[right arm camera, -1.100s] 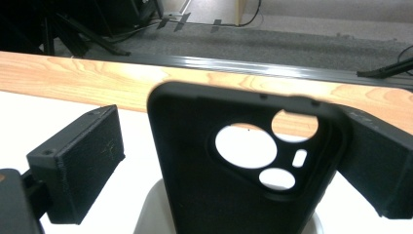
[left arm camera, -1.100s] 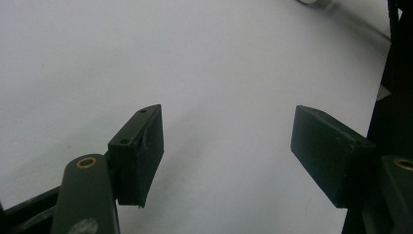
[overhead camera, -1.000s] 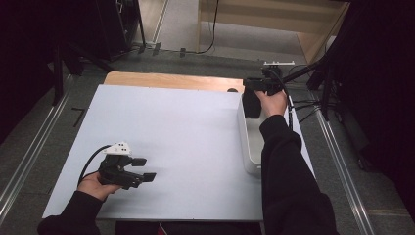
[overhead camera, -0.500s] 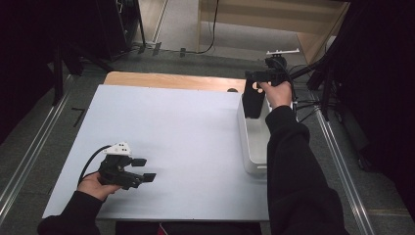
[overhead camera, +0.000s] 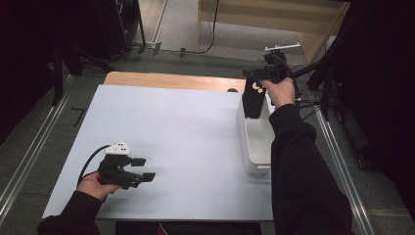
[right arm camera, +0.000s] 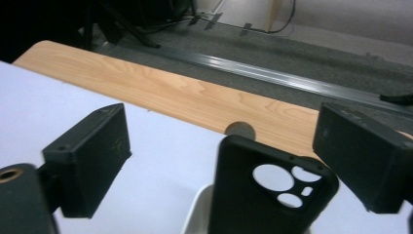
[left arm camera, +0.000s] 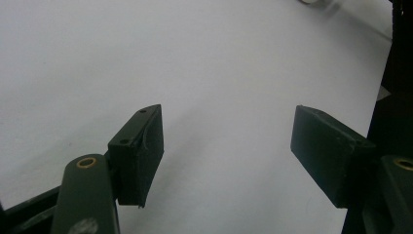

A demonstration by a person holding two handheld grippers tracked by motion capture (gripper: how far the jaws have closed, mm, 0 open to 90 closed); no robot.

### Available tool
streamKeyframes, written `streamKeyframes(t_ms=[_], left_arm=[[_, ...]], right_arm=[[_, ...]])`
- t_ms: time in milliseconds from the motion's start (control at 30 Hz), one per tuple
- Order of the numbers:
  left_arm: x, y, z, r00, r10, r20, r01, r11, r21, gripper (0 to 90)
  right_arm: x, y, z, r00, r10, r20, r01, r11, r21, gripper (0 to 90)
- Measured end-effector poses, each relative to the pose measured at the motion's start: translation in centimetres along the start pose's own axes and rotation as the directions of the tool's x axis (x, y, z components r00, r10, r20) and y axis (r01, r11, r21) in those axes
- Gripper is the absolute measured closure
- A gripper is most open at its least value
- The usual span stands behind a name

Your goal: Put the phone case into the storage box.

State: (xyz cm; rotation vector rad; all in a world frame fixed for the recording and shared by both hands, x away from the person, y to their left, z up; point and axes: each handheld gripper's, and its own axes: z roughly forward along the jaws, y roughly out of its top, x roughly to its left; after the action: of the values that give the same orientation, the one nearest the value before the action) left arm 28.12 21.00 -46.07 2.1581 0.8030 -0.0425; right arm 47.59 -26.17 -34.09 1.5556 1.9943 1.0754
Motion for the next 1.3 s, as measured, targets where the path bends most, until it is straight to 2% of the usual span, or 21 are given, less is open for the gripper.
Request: streamKeyframes(t_ms=[100,367,433,533,800,933,1100,1300], left_arm=[[-0.1,0.0,-0.1,1.0,-0.001,-0.002,0.001,0.9999,-0.011,27.6],[0.0,0.0,-0.1,1.0,-0.005,-0.003,0.005,1.0,-0.004,27.6],[0.0,0.0,0.0,1.0,-0.006,-0.002,0.006,1.0,-0.003,27.6],[0.0,0.0,0.0,1.0,-0.006,-0.001,0.006,1.0,-0.005,27.6],[0.1,0.1,-0.1,0.9999,-0.012,0.001,0.012,0.9999,-0.006,27.6],[0.1,0.1,0.0,0.9999,-0.014,0.005,0.014,0.9999,-0.007,27.6],[0.2,0.1,0.0,0.9999,-0.013,0.006,0.013,0.9999,-0.009,27.6],[0.2,0.1,-0.1,0.9998,-0.016,0.008,0.016,0.9998,-0.013,27.6]], right_arm=[[0.5,0.0,-0.7,0.9994,-0.016,-0.03,0.015,1.0,-0.018,11.7],[2.2,-0.8,-1.7,0.9939,-0.035,-0.105,0.036,0.999,0.009,12.7],[2.5,-1.0,-1.8,0.9927,-0.039,-0.115,0.039,0.999,0.002,13.0],[3.1,-1.4,-2.0,0.9914,-0.026,-0.128,0.029,0.999,0.019,14.4],[4.8,-2.6,-2.7,0.9834,-0.066,-0.169,0.071,0.997,0.019,14.4],[5.5,-3.3,-2.9,0.9812,-0.084,-0.174,0.09,0.996,0.024,14.4],[6.2,-4.2,-3.2,0.9785,-0.071,-0.194,0.078,0.997,0.028,14.3],[6.8,-5.2,-3.4,0.9715,-0.093,-0.218,0.102,0.994,0.031,14.3]])
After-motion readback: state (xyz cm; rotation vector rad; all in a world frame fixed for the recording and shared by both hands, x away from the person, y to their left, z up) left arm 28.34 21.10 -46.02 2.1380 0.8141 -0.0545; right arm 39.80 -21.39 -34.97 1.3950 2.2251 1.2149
